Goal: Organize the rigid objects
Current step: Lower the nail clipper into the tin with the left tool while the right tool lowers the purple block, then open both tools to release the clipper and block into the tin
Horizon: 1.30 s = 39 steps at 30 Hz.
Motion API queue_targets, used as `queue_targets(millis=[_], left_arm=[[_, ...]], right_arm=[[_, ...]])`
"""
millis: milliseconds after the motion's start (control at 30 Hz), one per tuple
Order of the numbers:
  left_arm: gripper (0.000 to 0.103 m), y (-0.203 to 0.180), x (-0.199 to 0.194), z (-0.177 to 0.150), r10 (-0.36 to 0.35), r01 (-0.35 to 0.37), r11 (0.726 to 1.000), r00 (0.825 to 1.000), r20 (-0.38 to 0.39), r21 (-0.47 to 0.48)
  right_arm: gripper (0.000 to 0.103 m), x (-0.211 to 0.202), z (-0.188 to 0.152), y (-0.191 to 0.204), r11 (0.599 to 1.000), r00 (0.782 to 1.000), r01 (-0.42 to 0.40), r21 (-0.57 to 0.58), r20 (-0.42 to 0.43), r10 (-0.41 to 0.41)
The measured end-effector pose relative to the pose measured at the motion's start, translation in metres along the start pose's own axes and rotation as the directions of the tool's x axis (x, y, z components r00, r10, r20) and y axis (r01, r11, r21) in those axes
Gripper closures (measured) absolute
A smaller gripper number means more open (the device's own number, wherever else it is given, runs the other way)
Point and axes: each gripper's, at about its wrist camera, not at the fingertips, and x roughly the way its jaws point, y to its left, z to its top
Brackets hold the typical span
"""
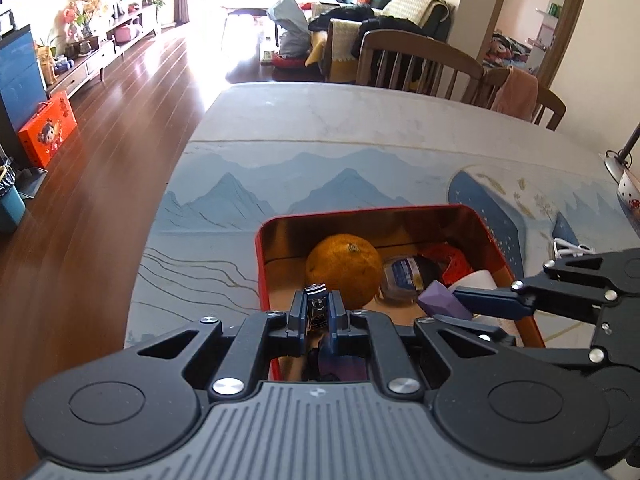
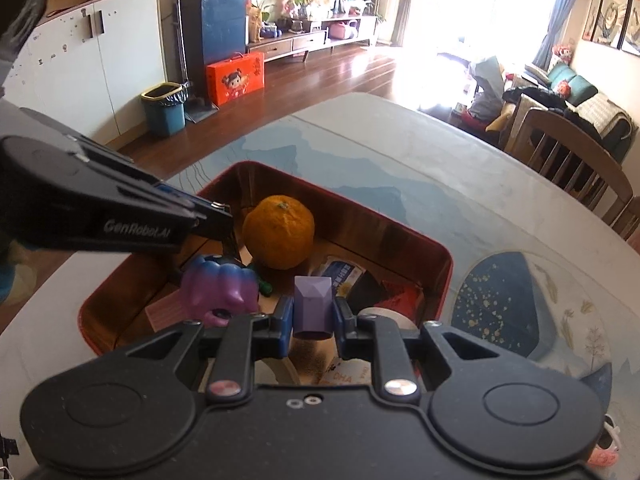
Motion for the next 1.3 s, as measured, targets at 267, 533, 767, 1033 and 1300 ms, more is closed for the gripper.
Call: queue_targets(millis=[267, 533, 767, 1033, 1300], left_arm=[[0.093, 0.001, 0.009, 0.002, -0.010, 0.010, 1.000, 1.000, -0.018, 0.005], [0.093, 0.004, 0.019, 0.002, -0.012, 0.012, 1.000, 0.999, -0.044, -0.005], [0.093, 0.006, 0.014, 0.001, -0.018, 0.018, 1.000, 0.999, -0.036, -0.012], [0.093, 0.000, -0.002, -0.001, -0.011, 0.011, 1.000, 1.000, -0.006, -0.009], [0.089, -0.024, -0.025, -0.003, -0.020, 0.021, 1.000, 0.999, 0.033, -0.018]], right_arm=[[0.083, 0.012, 0.000, 0.003, 1.000, 1.000, -0.003, -0.009, -0.028, 0.003], [0.079, 0.010, 0.000, 0.002, 1.000, 1.000, -0.006, 0.004, -0.028, 0.006], [0.074, -0.010, -0.002, -0.003, 0.999, 1.000, -0.017, 0.042, 0.006, 0.017], [0.066, -0.035, -0.010, -0.013, 0.995, 0.998, -0.036, 0.096, 0.053, 0.031], [0.060, -0.065, -0.029, -0.035, 0.988, 0.994, -0.059, 0.141, 0.099, 0.045]])
